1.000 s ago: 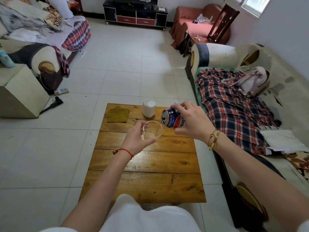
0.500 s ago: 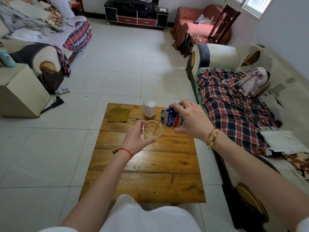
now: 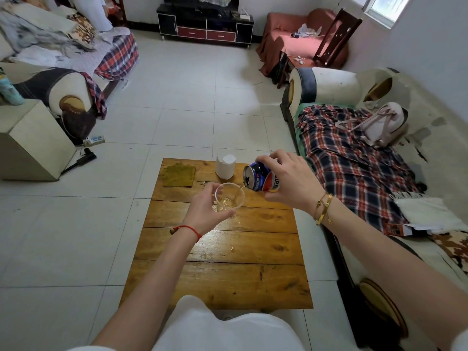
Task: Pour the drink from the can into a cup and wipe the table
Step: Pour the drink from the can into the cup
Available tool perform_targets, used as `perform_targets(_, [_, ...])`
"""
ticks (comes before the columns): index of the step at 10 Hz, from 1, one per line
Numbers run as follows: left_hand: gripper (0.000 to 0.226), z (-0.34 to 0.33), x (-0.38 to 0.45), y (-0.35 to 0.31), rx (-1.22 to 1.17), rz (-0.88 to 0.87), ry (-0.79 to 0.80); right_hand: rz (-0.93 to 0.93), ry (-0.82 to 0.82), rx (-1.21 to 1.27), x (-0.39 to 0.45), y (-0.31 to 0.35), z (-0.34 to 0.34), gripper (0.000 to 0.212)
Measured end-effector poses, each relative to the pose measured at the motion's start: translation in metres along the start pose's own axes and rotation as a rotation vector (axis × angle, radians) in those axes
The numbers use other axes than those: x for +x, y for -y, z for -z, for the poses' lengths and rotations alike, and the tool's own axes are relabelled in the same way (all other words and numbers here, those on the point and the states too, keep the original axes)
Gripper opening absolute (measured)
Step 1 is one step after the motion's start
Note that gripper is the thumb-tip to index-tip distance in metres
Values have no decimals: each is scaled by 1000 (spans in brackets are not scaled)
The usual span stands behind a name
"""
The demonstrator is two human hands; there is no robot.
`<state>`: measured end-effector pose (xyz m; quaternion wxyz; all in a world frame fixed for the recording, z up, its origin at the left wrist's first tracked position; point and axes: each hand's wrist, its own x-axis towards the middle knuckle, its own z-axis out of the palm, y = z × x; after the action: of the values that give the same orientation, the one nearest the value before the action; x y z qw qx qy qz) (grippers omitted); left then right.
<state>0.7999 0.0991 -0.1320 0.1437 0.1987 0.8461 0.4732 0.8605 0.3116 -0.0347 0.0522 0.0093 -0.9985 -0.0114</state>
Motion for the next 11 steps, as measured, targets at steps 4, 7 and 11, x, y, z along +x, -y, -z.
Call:
perform_targets(4, [69, 3, 0, -1, 12, -1, -3, 4, -12, 1, 2, 1, 2, 73])
perform_targets(7, [68, 4, -1, -2, 21, -7, -9, 4, -17, 6, 2, 3, 4, 72])
perform_targets(11, [66, 6, -2, 1, -17, -2, -4, 5, -20, -6, 3, 8, 5, 73])
